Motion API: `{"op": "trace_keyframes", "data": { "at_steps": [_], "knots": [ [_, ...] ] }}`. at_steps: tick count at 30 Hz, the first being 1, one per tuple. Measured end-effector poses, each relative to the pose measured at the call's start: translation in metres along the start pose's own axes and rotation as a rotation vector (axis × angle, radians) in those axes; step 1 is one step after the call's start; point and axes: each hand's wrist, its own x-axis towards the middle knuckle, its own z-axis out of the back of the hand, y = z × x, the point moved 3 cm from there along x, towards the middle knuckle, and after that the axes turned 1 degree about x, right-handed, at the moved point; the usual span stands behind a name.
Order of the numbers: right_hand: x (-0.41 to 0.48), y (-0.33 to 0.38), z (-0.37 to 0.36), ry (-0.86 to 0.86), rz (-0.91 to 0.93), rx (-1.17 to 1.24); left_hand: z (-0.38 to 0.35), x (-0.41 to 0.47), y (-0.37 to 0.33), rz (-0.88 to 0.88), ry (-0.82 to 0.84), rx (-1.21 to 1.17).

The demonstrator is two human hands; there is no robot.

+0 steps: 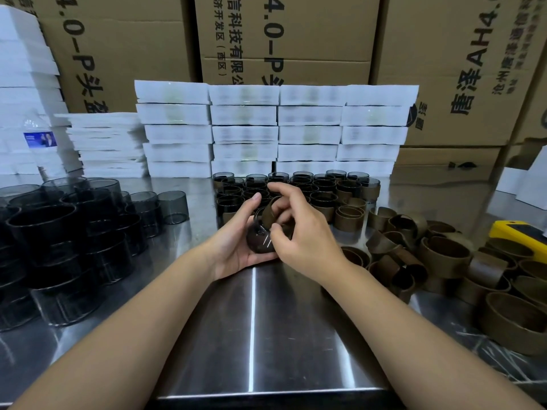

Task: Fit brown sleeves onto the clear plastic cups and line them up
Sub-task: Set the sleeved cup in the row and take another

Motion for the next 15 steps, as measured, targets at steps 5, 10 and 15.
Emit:
{"op": "trace_keyframes", "data": {
  "at_steps": [5,10,15],
  "knots": [
    [0.0003,0.0024,0.0025,-0.001,0.032,-0.028,-0.0003,-0.0018,0.0009,-0.005,0.027,0.004],
    [0.0005,0.0039,0.0019,0.027,0.062,-0.028,0.0,-0.001,0.0017,-0.045,0.076,0.003],
    [-0.0006,0.003,-0.0014,0.06,0.077,-0.099,0.0018,0.0009,0.0015,-0.064,0.067,0.012]
  ]
}}
